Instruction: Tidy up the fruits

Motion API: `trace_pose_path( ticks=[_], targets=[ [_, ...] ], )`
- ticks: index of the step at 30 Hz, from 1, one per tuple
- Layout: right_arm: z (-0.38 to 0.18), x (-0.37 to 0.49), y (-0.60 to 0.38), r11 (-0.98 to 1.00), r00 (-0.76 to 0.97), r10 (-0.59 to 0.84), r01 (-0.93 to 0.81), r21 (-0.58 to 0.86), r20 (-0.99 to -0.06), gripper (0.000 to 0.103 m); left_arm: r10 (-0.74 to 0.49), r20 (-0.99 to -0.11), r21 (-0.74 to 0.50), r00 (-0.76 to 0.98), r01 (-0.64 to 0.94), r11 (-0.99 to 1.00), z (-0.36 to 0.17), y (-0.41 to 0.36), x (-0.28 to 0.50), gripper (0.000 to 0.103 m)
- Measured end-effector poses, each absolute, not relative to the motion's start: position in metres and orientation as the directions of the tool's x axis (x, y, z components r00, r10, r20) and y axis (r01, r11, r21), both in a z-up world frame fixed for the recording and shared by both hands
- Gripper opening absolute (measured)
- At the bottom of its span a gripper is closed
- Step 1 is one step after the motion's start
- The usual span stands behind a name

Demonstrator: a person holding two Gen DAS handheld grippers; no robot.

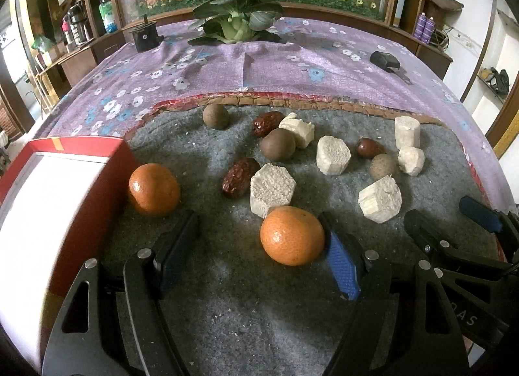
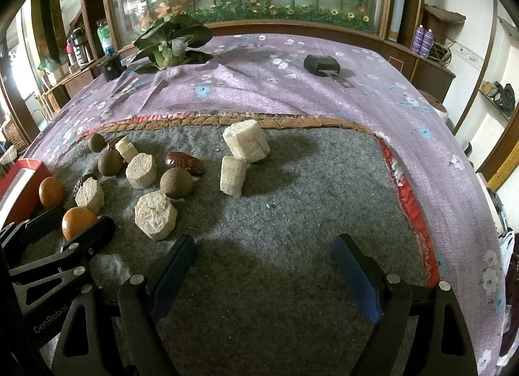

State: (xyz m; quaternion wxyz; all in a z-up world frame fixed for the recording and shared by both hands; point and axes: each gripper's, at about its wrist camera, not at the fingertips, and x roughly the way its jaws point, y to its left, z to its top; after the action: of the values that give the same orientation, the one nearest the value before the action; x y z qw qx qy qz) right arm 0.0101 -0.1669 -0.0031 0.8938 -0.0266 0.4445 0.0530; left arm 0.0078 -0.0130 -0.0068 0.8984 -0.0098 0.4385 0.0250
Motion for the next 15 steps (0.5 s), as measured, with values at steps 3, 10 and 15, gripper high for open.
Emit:
trace_pose_path(
  ticks=[3, 10, 15],
  targets=[
    [-0.0028, 0.0100, -0.1665, 0.993, 0.599, 0.071, -0.118, -0.001, -0.798, 0.087, 0.036, -0.788, 0.004, 0.614, -0.053, 0.999, -0.0068, -0.0129, 0.0078, 0.076],
    [-0.0028, 0.0099, -0.1665, 0.993, 0.599, 0.071, -0.118, 0.000, -0.798, 0.087, 0.036, -0.788, 0.003, 0.614, -0.054, 0.999, -0.0067, -0.0128, 0.0078, 0.076],
    [-0.0034, 0.0105, -0.1679, 0.993, 0.599, 0.071, -0.118, 0.000, -0.798, 0.087, 0.035, -0.788, 0.003, 0.614, -0.053, 0.999, -0.0067, -0.0122, 0.0078, 0.076]
  ],
)
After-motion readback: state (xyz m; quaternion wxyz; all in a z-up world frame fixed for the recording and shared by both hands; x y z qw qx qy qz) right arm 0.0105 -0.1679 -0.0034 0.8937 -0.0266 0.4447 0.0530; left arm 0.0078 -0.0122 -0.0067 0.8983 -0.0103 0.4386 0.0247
